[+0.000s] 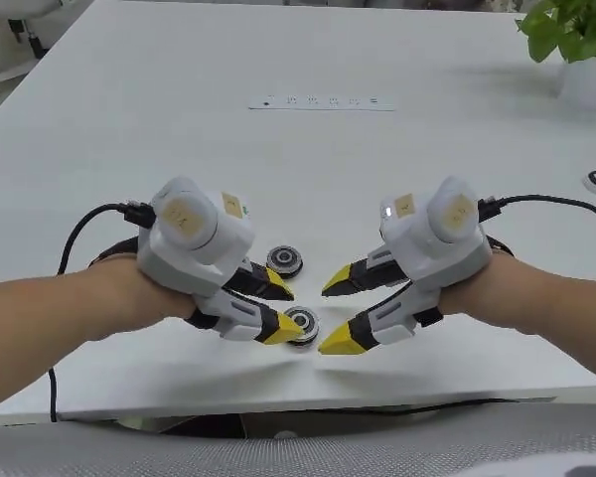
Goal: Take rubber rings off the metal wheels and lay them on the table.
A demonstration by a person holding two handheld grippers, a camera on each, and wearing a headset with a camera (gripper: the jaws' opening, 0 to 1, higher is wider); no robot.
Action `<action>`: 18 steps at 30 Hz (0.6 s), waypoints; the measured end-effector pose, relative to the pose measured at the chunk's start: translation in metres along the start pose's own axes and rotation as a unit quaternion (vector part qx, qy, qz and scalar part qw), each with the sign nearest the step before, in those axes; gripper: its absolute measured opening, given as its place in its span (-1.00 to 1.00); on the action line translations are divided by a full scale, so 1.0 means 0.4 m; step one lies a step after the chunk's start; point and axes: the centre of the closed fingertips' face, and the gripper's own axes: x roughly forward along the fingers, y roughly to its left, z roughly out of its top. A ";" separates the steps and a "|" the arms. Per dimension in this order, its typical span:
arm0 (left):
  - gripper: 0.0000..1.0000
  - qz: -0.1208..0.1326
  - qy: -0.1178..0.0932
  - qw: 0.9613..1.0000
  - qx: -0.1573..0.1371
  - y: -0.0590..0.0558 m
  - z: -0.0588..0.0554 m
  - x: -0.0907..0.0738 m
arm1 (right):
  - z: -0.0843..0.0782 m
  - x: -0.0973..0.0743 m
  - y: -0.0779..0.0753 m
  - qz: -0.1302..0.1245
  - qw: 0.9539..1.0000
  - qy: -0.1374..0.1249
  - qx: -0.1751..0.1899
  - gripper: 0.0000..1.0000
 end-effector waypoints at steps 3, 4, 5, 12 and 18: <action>-0.49 -0.003 0.007 1.000 0.004 -0.007 -0.005 0.010 | -0.002 0.001 0.001 0.001 1.000 0.001 0.001 -0.15; -0.51 -0.003 0.009 1.000 0.005 -0.007 -0.007 0.012 | -0.002 0.002 0.002 0.002 1.000 0.001 0.001 -0.15; -0.53 -0.001 0.011 1.000 0.005 -0.008 -0.007 0.013 | -0.002 0.002 0.003 0.002 1.000 0.001 0.001 -0.15; -0.68 0.014 0.012 1.000 0.010 0.002 -0.005 0.020 | -0.006 0.003 0.004 0.003 1.000 0.003 0.001 -0.15; -0.71 0.019 0.009 1.000 0.011 -0.002 -0.006 0.015 | 0.002 0.007 0.007 0.006 1.000 -0.007 0.012 -0.17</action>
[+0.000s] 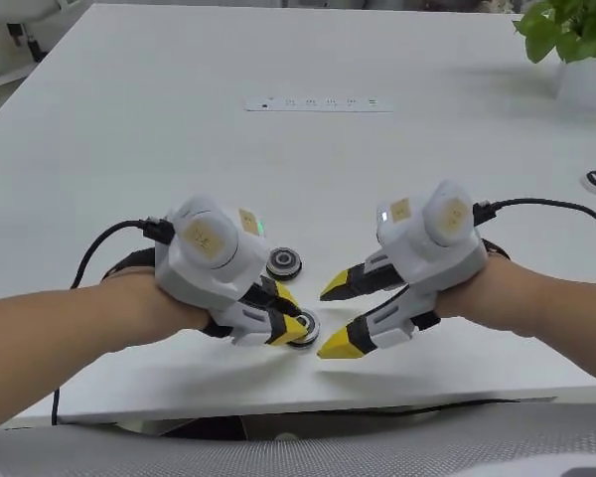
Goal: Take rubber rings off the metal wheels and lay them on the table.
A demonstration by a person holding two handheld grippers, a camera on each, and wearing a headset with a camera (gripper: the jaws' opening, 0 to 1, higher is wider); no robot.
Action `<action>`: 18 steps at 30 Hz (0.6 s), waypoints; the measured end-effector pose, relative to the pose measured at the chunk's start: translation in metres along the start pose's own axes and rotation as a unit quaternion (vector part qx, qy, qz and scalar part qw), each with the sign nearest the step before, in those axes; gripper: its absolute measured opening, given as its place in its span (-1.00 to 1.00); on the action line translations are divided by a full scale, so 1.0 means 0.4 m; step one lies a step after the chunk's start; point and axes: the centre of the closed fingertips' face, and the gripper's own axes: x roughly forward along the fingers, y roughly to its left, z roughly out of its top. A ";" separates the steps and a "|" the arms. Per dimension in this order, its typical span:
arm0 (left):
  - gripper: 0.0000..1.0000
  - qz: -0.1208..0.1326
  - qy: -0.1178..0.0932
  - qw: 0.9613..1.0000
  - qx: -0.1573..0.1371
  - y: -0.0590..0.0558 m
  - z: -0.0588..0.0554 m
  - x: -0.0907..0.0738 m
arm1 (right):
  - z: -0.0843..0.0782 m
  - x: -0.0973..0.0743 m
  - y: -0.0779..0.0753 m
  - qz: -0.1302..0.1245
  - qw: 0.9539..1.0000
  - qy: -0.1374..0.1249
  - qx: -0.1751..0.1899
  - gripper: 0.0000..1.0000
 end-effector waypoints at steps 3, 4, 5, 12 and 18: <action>-0.71 0.003 -0.001 1.000 -0.002 0.002 0.001 0.000 | -0.001 0.004 -0.002 0.000 1.000 0.002 -0.001 -0.18; -0.71 0.003 -0.001 1.000 0.000 0.002 0.001 0.000 | -0.001 0.007 -0.003 0.000 1.000 0.003 -0.001 -0.18; -0.71 0.004 -0.001 1.000 0.001 0.001 0.001 0.000 | -0.001 0.008 -0.003 -0.001 1.000 0.003 -0.001 -0.19; -0.72 0.008 -0.004 1.000 0.002 0.004 0.001 0.000 | 0.007 0.019 -0.001 0.004 1.000 -0.012 0.025 -0.25; -0.72 0.013 -0.005 1.000 0.004 0.006 0.001 0.001 | 0.003 0.032 0.006 0.008 1.000 -0.002 0.022 -0.27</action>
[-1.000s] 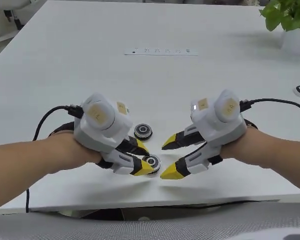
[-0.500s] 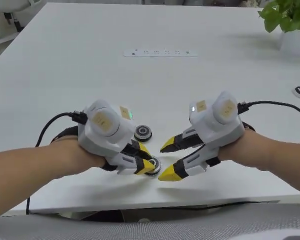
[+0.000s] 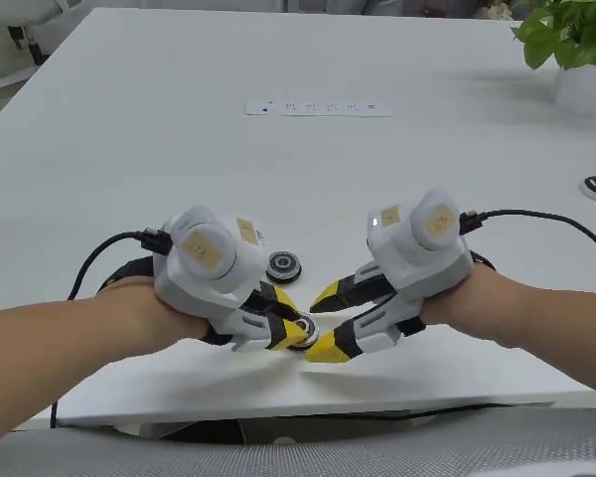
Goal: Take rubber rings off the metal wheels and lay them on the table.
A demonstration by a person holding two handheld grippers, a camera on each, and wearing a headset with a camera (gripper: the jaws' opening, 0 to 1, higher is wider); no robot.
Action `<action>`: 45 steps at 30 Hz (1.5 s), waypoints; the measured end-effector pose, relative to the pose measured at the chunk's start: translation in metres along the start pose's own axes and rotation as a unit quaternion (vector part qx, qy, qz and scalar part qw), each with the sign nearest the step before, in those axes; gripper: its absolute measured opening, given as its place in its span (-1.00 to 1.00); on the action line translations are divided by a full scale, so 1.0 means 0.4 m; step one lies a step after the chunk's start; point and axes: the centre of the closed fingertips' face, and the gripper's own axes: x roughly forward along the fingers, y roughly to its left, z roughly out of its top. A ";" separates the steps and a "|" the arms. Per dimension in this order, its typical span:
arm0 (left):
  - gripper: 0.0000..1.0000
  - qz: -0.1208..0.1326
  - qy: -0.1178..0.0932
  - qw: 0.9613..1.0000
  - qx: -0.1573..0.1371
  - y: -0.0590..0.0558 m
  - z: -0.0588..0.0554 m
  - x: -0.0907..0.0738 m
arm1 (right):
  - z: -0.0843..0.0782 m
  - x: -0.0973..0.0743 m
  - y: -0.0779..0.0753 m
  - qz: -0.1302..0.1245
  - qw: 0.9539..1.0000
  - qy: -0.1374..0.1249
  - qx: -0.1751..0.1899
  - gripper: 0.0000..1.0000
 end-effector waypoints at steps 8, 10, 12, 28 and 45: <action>-0.73 0.005 0.001 1.000 0.006 -0.001 -0.001 0.002 | 0.001 0.017 0.008 0.002 1.000 0.013 -0.017 -0.31; -0.73 0.006 0.002 1.000 0.007 -0.001 -0.001 0.002 | 0.000 0.015 0.004 -0.003 1.000 0.013 -0.018 -0.34; -0.73 0.007 0.001 1.000 0.008 -0.001 -0.001 0.002 | 0.001 0.015 0.000 -0.006 1.000 0.009 -0.010 -0.36; -0.73 0.009 -0.002 1.000 0.008 0.003 -0.001 0.003 | -0.008 0.002 -0.016 -0.014 1.000 0.001 0.002 -0.56; -0.73 0.012 -0.001 1.000 0.006 0.004 -0.002 0.004 | -0.021 -0.008 -0.019 -0.013 1.000 0.006 0.007 -0.69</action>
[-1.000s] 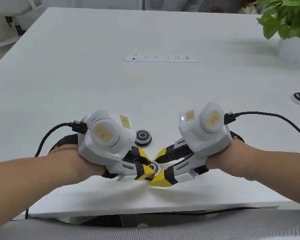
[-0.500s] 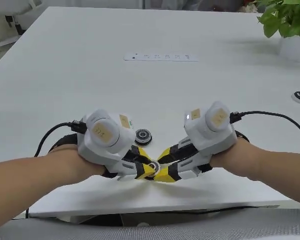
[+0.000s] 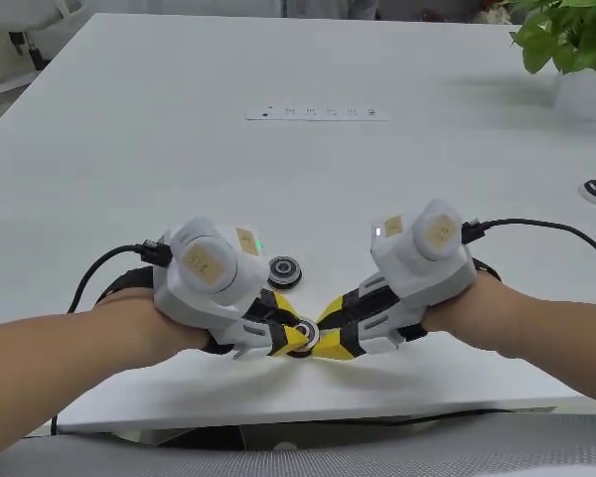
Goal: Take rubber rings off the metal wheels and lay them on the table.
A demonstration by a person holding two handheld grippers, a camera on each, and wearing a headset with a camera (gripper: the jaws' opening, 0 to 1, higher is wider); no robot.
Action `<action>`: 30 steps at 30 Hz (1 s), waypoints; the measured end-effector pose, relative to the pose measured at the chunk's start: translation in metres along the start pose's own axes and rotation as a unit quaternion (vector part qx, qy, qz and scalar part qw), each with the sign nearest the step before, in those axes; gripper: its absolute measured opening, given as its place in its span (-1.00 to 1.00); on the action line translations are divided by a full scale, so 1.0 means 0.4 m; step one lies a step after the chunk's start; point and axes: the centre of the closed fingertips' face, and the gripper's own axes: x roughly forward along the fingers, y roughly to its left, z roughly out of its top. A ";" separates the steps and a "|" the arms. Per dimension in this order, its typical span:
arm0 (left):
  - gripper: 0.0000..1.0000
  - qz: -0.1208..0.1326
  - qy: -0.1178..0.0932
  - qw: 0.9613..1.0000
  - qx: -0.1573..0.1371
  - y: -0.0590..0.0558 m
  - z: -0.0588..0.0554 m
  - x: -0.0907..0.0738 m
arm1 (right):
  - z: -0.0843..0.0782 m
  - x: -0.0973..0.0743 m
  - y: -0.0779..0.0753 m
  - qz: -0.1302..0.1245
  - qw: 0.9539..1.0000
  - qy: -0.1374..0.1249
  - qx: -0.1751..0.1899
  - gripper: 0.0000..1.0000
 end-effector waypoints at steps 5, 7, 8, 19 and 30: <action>-0.73 0.000 0.000 1.000 0.002 0.001 0.000 0.000 | 0.001 0.000 0.002 0.002 1.000 -0.001 -0.010 -0.67; -0.73 0.000 0.000 1.000 0.002 0.001 0.000 0.000 | 0.009 0.006 -0.002 -0.004 1.000 -0.006 -0.004 -0.46; -0.73 0.000 0.000 1.000 0.002 0.001 -0.001 0.000 | 0.011 0.009 -0.003 -0.006 1.000 -0.006 -0.006 -0.42; -0.73 -0.002 -0.002 1.000 0.002 0.000 -0.001 0.000 | 0.025 0.019 0.000 -0.003 1.000 -0.010 -0.027 -0.51; -0.73 -0.001 -0.002 1.000 0.001 -0.001 -0.002 0.000 | 0.009 0.005 0.004 0.000 1.000 -0.003 -0.022 -0.60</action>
